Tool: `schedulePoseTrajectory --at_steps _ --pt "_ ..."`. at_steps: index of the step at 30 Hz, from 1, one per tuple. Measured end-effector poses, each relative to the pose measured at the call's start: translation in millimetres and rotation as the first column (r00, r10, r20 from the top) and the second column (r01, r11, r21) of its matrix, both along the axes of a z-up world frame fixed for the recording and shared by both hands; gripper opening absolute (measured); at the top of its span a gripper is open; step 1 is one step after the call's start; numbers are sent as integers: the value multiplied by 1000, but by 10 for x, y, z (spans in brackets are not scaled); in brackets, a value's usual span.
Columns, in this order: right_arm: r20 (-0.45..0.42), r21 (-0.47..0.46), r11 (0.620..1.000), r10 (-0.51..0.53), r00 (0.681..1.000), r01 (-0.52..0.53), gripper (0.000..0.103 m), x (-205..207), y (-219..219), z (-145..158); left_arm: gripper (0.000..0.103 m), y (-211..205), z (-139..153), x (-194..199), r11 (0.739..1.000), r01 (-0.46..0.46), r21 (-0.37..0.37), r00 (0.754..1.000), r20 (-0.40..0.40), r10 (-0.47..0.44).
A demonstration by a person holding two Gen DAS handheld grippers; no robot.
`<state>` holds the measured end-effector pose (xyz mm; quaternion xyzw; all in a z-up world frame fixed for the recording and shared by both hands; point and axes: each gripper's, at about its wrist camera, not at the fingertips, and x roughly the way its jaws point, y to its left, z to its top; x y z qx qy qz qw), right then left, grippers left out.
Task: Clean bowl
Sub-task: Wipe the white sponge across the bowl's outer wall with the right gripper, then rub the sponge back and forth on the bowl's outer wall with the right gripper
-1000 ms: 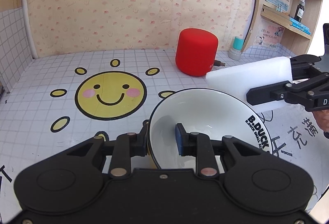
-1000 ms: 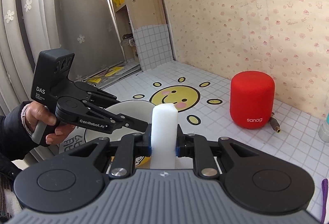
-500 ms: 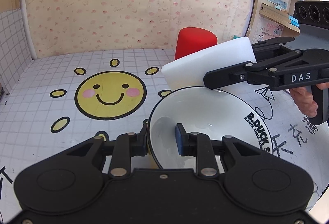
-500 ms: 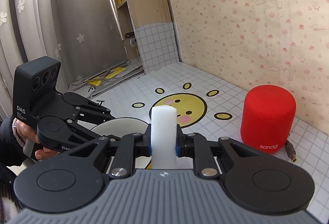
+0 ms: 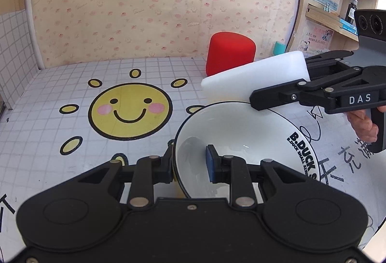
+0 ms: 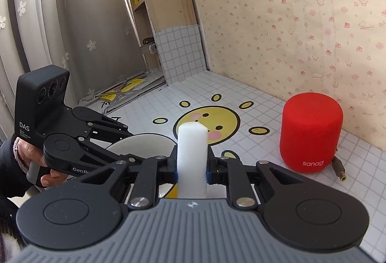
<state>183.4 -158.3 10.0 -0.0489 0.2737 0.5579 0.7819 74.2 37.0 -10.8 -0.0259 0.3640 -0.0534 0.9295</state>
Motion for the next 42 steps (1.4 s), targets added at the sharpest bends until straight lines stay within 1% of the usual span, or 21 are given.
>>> schedulePoseTrajectory --at_steps 12,19,25,28,31,36,38,40,42 --pt "1 38 998 -46 999 45 21 -176 -260 -39 27 -52 4 -73 999 -51 12 999 2 51" --pt "-7 53 996 -74 997 74 21 -256 -366 -85 27 -91 5 -107 994 -110 7 994 0 110" --pt "-5 64 994 -88 996 88 21 -297 -396 -101 27 -160 -1 -168 984 -180 8 984 5 180" --pt "-3 65 994 -88 996 88 21 -296 -401 -100 27 -190 0 -192 980 -198 11 980 6 198" --pt "1 63 994 -90 996 89 21 -289 -391 -95 27 -181 5 -197 983 -182 15 983 7 182" --pt "5 59 994 -87 996 87 21 -271 -365 -92 26 -98 46 -173 992 -123 21 992 18 123" --pt "5 57 995 -87 996 86 21 -268 -364 -92 26 -65 65 -137 995 -90 31 996 28 89" --pt "6 55 995 -86 996 85 21 -265 -363 -92 26 -43 76 -85 999 -39 33 999 20 39" --pt "7 52 995 -85 996 84 21 -265 -360 -87 26 -56 87 -57 999 3 54 1000 19 -4"
